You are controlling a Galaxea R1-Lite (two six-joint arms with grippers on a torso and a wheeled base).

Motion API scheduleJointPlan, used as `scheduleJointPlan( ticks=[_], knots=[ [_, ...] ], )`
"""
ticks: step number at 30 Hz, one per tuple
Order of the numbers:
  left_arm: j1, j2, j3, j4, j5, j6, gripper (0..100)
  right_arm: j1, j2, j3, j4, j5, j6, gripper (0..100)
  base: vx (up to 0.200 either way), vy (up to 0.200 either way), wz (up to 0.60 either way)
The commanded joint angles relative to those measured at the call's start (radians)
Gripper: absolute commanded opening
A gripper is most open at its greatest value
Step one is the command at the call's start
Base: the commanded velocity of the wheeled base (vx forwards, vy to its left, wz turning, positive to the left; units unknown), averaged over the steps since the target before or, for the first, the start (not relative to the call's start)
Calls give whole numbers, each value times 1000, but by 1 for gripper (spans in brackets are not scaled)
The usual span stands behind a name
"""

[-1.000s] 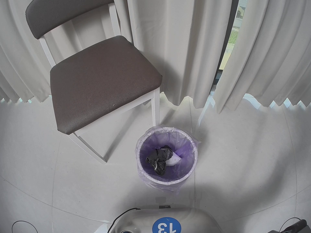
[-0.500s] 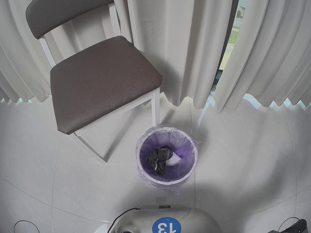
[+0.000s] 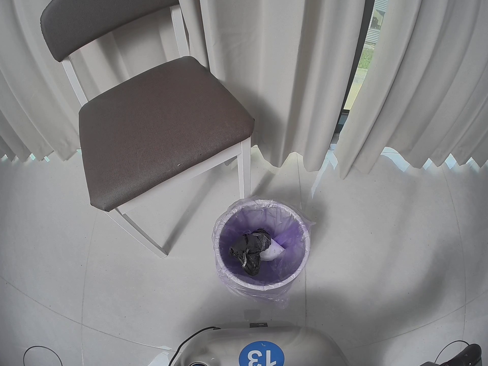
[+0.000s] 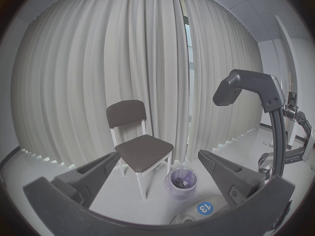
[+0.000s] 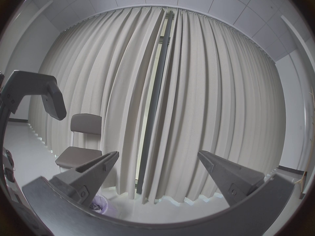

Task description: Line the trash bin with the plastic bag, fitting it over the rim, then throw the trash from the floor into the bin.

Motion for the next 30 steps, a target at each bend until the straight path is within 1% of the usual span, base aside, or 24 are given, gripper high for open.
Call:
scheduleJointPlan(
  ticks=[1,8,14,18,21,24,30],
  knots=[
    [11,-35,-19,14,-3,-4,100,5,-26,-12,-2,-1,9,100,0,0,0],
    [11,-35,-59,10,26,-10,100,5,-26,-54,7,2,12,100,0,0,0],
    [11,-35,-56,1,32,-9,100,5,-26,-54,6,11,9,100,0,0,0],
    [11,-35,-36,1,50,-15,100,5,-26,-43,6,20,5,100,0,0,0],
    [11,-35,0,-26,72,-38,100,5,-26,-31,-2,43,5,100,0,0,0],
    [11,-35,23,-66,77,-58,100,5,-26,-31,-4,43,14,100,0,0,0],
    [11,-35,40,-111,90,-55,100,5,-26,-31,-51,43,12,100,0,0,0]
  ],
)
